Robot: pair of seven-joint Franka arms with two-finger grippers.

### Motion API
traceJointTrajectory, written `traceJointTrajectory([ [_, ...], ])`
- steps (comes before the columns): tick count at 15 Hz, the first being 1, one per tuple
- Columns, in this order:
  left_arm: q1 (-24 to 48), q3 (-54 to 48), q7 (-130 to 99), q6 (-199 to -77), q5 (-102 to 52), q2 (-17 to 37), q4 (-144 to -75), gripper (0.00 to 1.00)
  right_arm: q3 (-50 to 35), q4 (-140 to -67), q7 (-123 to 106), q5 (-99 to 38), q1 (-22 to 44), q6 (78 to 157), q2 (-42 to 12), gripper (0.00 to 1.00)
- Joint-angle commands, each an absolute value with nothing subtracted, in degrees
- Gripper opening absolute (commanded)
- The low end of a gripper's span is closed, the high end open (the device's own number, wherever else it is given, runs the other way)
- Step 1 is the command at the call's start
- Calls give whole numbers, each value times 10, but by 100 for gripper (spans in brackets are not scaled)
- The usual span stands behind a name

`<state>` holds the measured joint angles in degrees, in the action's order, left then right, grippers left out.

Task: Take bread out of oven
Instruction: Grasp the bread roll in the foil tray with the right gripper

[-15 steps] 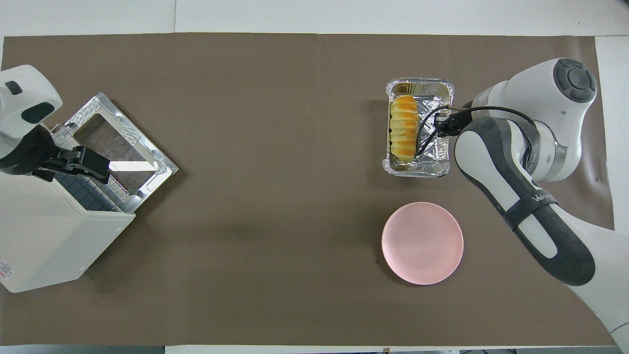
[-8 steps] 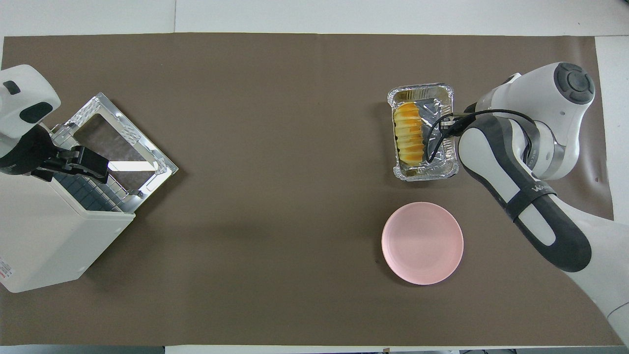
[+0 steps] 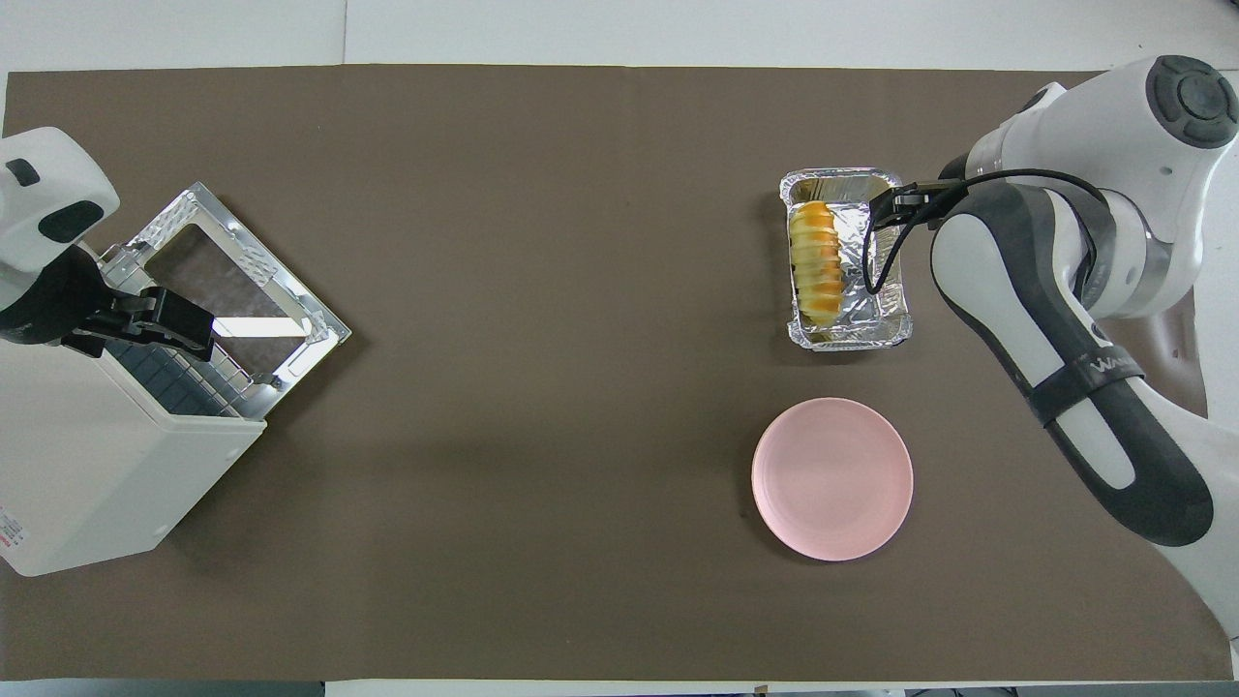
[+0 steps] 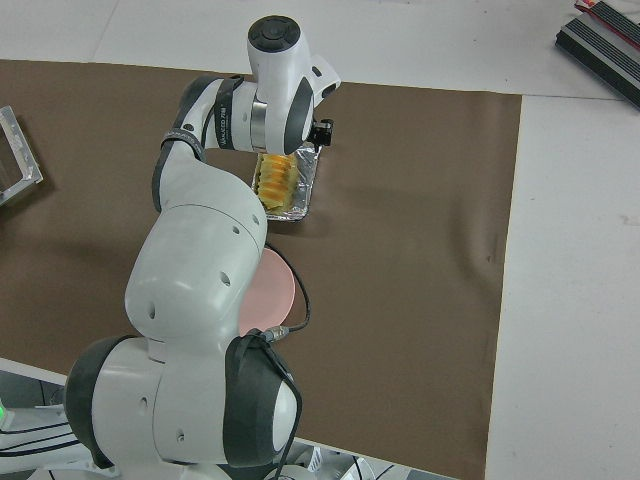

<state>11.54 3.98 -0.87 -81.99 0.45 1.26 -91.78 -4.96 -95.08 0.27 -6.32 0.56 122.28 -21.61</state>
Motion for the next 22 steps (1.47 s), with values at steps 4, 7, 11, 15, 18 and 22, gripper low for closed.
traceJointTrajectory([
  [4,110,36,-6,-828,13,1,-927,100,-53,-954,65,-52,32,1246,-242,100],
  [7,110,36,-6,-828,13,1,-927,100,-53,-981,80,-61,39,1286,-246,100],
  [11,110,36,-6,-828,13,2,-927,100,-54,-984,98,-90,39,1310,-268,100],
  [15,110,36,-6,-828,13,1,-927,100,-54,-993,97,-94,39,1320,-274,79],
  [18,110,36,-6,-828,13,1,-927,100,-54,-993,97,-94,39,1317,-273,23],
  [22,110,36,-6,-829,13,1,-927,100,-54,-989,91,-94,37,1309,-273,0],
])
